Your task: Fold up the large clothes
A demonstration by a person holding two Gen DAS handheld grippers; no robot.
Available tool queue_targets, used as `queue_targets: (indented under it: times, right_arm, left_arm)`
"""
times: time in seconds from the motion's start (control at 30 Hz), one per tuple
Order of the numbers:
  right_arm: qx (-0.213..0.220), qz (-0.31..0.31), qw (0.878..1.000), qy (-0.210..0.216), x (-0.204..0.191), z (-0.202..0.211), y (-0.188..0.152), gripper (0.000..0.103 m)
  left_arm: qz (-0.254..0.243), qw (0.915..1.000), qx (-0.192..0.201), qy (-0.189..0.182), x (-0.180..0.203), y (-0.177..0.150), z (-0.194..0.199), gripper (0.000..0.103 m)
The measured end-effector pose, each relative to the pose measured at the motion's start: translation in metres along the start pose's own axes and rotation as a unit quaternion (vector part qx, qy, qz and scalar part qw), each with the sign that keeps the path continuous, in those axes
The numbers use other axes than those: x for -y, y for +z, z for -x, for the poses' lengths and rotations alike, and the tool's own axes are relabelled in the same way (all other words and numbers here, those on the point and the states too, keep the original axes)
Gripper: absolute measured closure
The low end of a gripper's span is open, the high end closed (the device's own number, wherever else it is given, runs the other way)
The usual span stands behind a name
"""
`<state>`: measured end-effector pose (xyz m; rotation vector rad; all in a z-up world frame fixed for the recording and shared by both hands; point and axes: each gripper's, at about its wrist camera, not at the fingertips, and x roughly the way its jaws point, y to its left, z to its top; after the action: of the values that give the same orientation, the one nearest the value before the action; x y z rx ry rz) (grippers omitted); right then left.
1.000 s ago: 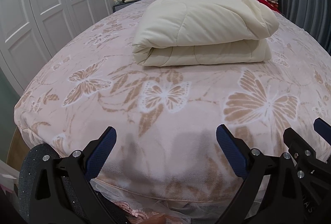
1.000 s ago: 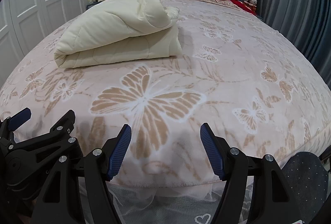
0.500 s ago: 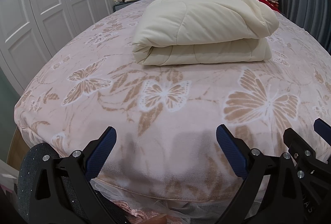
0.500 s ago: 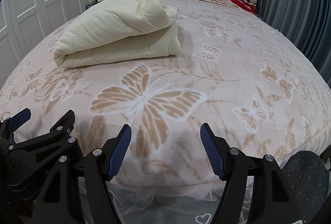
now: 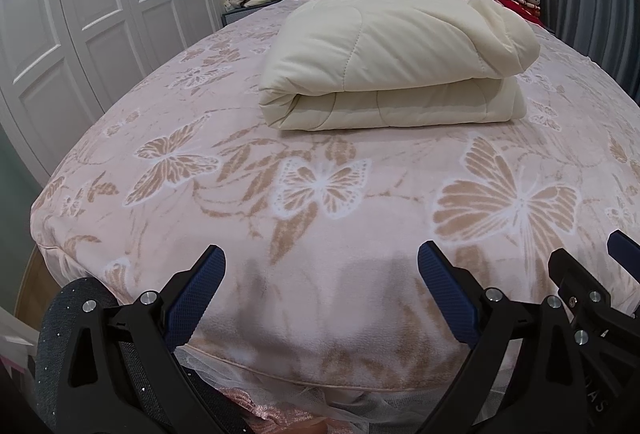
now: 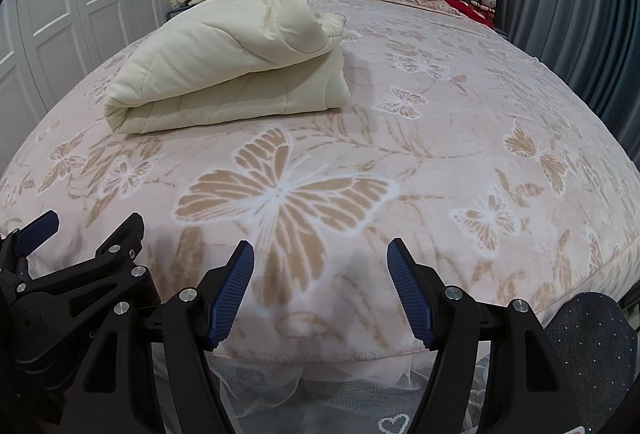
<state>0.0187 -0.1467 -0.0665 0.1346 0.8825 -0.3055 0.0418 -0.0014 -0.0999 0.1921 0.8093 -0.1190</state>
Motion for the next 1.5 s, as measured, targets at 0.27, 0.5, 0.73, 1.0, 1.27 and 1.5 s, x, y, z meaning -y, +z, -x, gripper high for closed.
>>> queue_targets:
  times: [0.27, 0.5, 0.73, 1.0, 1.27, 1.5]
  right_arm:
    - [0.0, -0.002, 1.0, 0.0, 0.0003, -0.0007, -0.0002, 0.036]
    - [-0.002, -0.002, 1.0, -0.002, -0.0012, -0.0008, 0.0003, 0.036]
    - [-0.002, -0.003, 1.0, -0.002, -0.0015, -0.001, 0.0002, 0.036]
    - [-0.002, -0.002, 1.0, -0.002, -0.0017, -0.0009, 0.0002, 0.036]
    - [-0.002, -0.002, 1.0, -0.002, -0.0021, -0.0006, -0.0001, 0.036]
    - [-0.002, -0.003, 1.0, -0.003, -0.0019, -0.0009, -0.0002, 0.036]
  left_arm:
    - [0.003, 1.0, 0.002, 0.0, 0.0006, 0.0009, 0.0014, 0.008]
    - [0.005, 1.0, -0.004, -0.001, 0.0009, 0.0008, -0.0007, 0.008]
    - [0.005, 1.0, -0.005, 0.0, 0.0015, 0.0008, -0.0012, 0.008]
    - [0.008, 1.0, -0.005, 0.0, 0.0011, -0.0014, -0.0019, 0.008]
    - [0.01, 0.9999, -0.004, -0.001, 0.0008, -0.0024, -0.0024, 0.008]
    - [0.009, 0.9999, -0.005, -0.002, 0.0013, -0.0031, -0.0013, 0.008]
